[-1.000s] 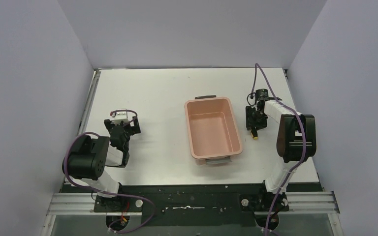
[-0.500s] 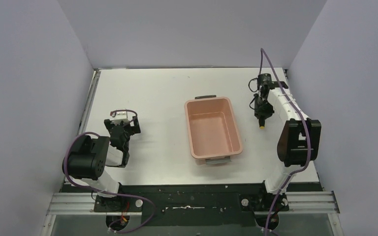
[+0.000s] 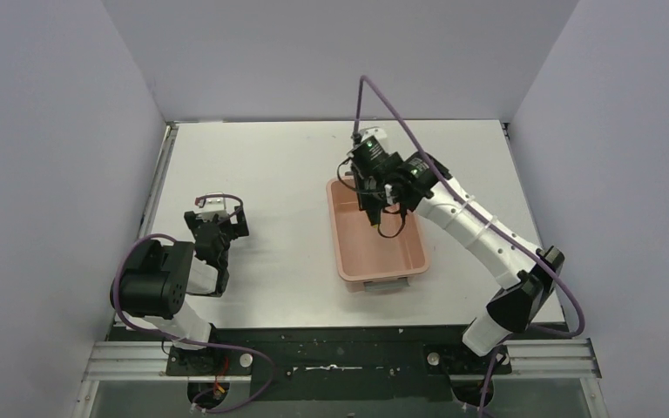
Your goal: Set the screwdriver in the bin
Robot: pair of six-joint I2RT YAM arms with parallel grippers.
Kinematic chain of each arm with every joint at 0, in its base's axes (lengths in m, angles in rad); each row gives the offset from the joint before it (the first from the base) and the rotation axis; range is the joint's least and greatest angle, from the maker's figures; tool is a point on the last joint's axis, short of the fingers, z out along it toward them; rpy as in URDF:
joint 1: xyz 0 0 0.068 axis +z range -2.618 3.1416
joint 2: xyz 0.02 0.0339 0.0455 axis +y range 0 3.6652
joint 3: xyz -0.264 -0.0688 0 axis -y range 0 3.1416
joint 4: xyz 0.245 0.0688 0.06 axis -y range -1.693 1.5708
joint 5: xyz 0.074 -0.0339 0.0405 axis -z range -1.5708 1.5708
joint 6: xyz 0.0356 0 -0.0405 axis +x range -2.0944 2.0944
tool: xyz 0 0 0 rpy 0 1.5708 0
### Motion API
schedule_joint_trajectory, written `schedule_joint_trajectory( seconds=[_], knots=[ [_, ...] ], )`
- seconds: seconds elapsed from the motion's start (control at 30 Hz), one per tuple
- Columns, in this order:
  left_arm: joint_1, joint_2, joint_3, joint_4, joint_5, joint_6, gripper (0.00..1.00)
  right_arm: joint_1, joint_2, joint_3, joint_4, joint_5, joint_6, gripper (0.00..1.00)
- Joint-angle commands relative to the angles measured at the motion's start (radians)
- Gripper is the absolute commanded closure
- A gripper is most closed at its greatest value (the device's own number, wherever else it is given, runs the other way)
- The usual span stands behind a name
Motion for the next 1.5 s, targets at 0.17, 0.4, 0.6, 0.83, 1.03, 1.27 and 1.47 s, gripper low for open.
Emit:
schedule_joint_trajectory(
  seconds=[0.17, 0.4, 0.6, 0.83, 1.03, 1.27, 1.47],
  knots=[
    [0.005, -0.014, 0.007, 0.028, 0.016, 0.007, 0.03, 0.124, -0.005, -0.279, 0.136, 0.065, 0.137, 1.0],
    [0.006, -0.013, 0.007, 0.029, 0.015, 0.007, 0.03, 0.112, -0.015, -0.535, 0.314, 0.007, 0.136, 1.0],
    [0.006, -0.014, 0.007, 0.028, 0.015, 0.007, 0.03, 0.063, 0.068, -0.649, 0.412, 0.02, 0.102, 1.0],
    [0.005, -0.013, 0.007, 0.028, 0.015, 0.007, 0.03, 0.035, 0.094, -0.701, 0.484, 0.0, 0.093, 0.75],
    [0.006, -0.013, 0.007, 0.029, 0.015, 0.007, 0.03, 0.046, 0.052, -0.646, 0.427, 0.015, 0.097, 0.42],
    [0.005, -0.013, 0.007, 0.028, 0.015, 0.008, 0.03, 0.059, -0.074, -0.489, 0.311, 0.062, 0.054, 0.3],
    [0.006, -0.014, 0.007, 0.029, 0.015, 0.007, 0.03, 0.02, -0.217, -0.421, 0.346, 0.098, -0.036, 0.01]
  ],
)
